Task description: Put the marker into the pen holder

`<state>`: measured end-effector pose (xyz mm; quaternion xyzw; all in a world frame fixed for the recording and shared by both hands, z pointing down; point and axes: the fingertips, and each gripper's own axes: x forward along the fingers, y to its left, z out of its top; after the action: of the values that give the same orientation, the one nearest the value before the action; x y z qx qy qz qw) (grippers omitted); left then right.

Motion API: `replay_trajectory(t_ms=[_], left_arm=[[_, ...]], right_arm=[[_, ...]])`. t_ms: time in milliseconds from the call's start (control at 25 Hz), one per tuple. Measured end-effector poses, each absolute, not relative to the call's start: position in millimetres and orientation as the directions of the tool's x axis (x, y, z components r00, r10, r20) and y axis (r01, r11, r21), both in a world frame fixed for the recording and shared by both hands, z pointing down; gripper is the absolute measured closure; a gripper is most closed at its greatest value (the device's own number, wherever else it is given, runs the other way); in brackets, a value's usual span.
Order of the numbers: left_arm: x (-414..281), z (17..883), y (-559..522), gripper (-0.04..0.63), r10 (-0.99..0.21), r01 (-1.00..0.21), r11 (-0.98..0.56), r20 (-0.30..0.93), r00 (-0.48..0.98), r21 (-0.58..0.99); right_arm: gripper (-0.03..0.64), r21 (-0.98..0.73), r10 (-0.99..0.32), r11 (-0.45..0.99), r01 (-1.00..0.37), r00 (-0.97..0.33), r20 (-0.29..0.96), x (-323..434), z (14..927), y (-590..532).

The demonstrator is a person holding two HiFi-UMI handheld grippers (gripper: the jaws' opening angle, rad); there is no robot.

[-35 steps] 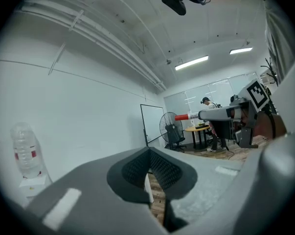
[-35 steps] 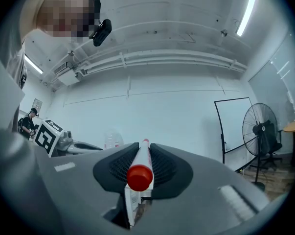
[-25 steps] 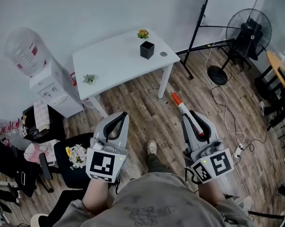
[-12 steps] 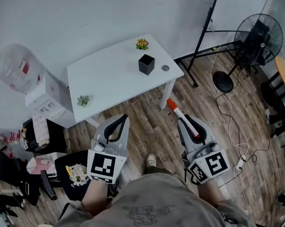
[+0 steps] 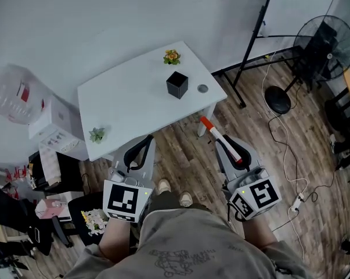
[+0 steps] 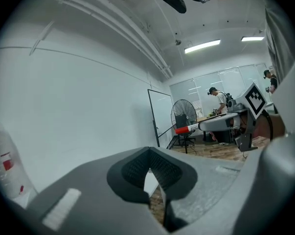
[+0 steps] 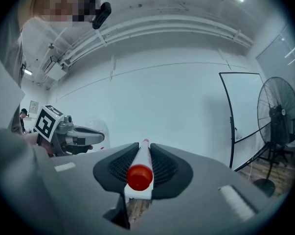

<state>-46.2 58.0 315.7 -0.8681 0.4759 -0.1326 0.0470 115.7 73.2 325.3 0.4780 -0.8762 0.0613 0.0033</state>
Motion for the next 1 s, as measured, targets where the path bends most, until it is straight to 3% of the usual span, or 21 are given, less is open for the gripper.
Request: replay_trajectory(t_ms=[480, 1000], left_arm=[[-36.5, 335.1, -8.8, 0.595, -0.812, -0.787, -0.581, 0.209, 0.544, -0.209], [-65.3, 348.6, -135.4, 0.595, -0.748, -0.734, -0.659, 0.237, 0.620, -0.162]], right_arm=[[0.517, -0.079, -0.848, 0.508, -0.858, -0.514, 0.129, 122.0, 345.4, 13.2], [0.517, -0.036, -0.872, 0.452, -0.891, -0.450, 0.194, 81.1, 348.9, -103.5]])
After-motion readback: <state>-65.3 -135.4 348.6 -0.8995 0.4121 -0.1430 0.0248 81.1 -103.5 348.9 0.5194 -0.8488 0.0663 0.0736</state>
